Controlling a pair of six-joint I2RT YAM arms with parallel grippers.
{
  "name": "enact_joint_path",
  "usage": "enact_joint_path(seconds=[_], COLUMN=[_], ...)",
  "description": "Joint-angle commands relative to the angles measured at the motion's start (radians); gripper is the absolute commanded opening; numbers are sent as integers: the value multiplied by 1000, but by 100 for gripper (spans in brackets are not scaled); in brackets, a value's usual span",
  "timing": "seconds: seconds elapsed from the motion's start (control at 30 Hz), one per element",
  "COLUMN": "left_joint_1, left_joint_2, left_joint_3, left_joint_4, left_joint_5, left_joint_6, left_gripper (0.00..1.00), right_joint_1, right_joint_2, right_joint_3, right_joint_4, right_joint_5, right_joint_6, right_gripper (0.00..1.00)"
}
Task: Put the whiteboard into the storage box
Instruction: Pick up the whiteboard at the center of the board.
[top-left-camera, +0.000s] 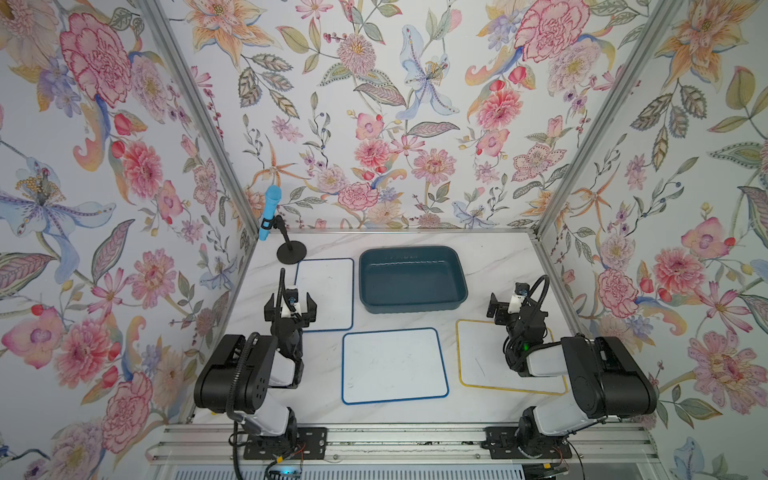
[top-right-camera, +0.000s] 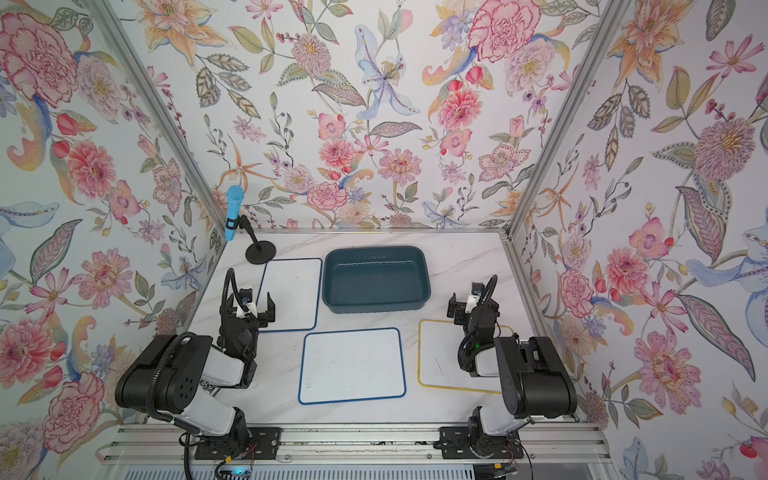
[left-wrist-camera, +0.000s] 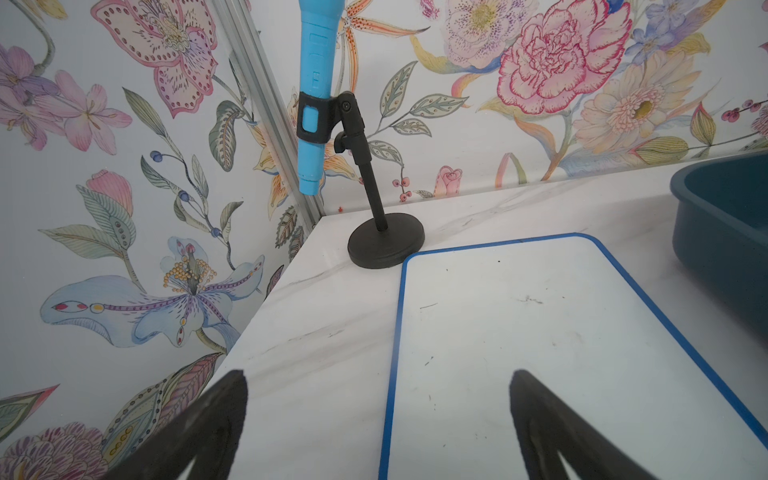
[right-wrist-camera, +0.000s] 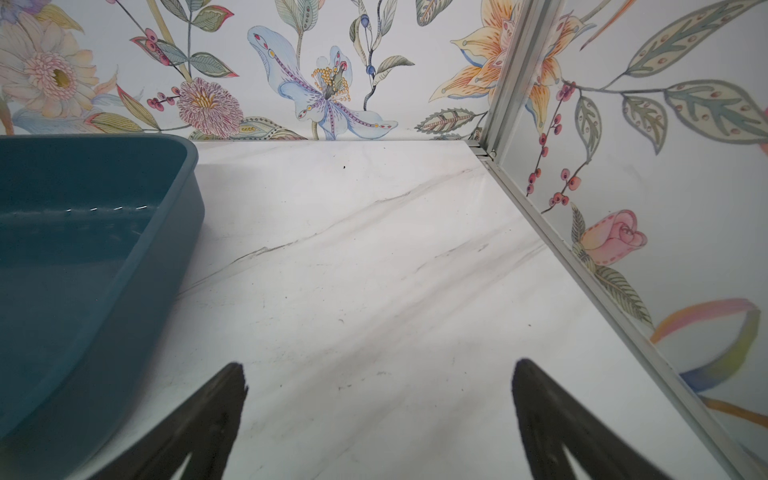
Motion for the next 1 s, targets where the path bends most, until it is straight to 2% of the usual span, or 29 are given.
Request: enact_joint_path(seconds=[0.0,0.1,0.2,0.33,0.47,0.57,0.7,0.77,0.87,0.97], left_joint_1=[12,12,10,-7,-54,-93,-200,-257,-298,-326], left_joint_2=[-14,-53,-99,-197,-303,-344,-332,-328,-337,-354], left_joint_3=[10,-3,5,59,166,329,483,530,567,573], left_joint_4=[23,33,-23,-200,-457,-813,-1108,-1224,-1384,-1503], left_joint_5=[0,-10,-105,-170,-270,-322,-451,-518,-432,-345], left_joint_6=[-22,-23,-55,-53,-57,-110,-180,-245,-376,-478], left_gripper=[100,100,100,100,100,100,100,100,100,100], right_joint_1=[-11,-15,-13,-12,-1,29,123,185,276,372], right_joint_2=[0,-1,-12,-124,-232,-301,-393,-428,-467,-537], right_joint_3=[15,13,19,124,223,286,341,406,473,475], right_joint_4=[-2,-3,-18,-308,-516,-644,-795,-979,-1193,-1305], right_joint_5=[-28,-32,4,97,101,158,209,211,233,189], right_joint_6=[7,10,17,51,35,37,-15,-5,57,74], right_gripper=[100,100,100,100,100,100,100,100,100,100])
